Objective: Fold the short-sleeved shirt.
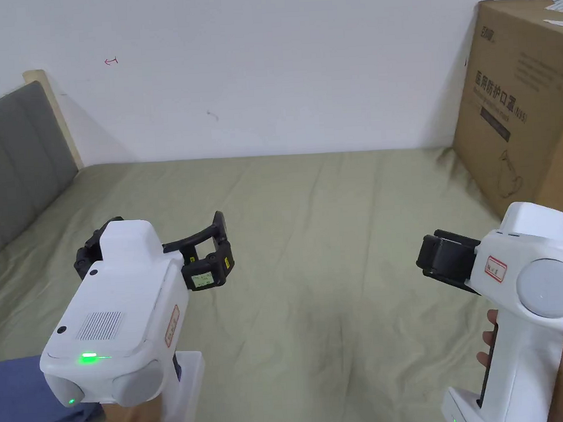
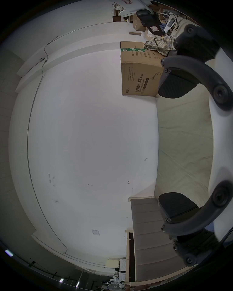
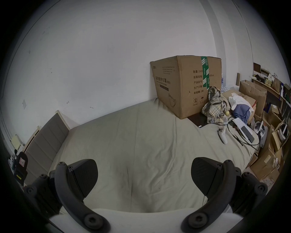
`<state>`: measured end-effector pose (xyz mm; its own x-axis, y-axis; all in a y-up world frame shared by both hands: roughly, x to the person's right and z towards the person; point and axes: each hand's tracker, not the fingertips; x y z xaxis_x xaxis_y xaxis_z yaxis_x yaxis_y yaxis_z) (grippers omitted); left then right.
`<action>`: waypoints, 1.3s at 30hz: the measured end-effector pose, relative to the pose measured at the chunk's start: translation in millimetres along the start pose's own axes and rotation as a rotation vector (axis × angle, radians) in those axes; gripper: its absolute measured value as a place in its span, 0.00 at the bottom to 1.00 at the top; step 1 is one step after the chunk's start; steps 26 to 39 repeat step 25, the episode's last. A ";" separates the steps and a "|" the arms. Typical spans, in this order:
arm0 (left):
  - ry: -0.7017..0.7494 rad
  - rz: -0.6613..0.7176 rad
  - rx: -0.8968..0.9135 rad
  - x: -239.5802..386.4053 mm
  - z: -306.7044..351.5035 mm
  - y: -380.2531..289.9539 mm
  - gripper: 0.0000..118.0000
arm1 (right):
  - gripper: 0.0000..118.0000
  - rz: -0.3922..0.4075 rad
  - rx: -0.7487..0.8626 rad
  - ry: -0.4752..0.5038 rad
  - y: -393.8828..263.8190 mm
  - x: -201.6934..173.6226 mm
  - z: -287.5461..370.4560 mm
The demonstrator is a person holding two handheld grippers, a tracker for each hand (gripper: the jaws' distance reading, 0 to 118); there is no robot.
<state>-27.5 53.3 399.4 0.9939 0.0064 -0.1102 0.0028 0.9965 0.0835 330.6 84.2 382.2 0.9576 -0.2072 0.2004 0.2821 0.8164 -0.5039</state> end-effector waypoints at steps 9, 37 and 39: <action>-0.008 0.002 -0.003 0.5 -0.8 -2.4 1.00 | 0.97 0.054 0.073 -0.037 -1.2 -1.2 2.8; -0.012 -0.009 0.003 3.4 -0.2 -1.8 1.00 | 1.00 0.213 0.544 0.070 -25.6 10.0 10.2; -0.012 -0.009 0.003 3.4 -0.2 -1.8 1.00 | 1.00 0.213 0.544 0.070 -25.6 10.0 10.2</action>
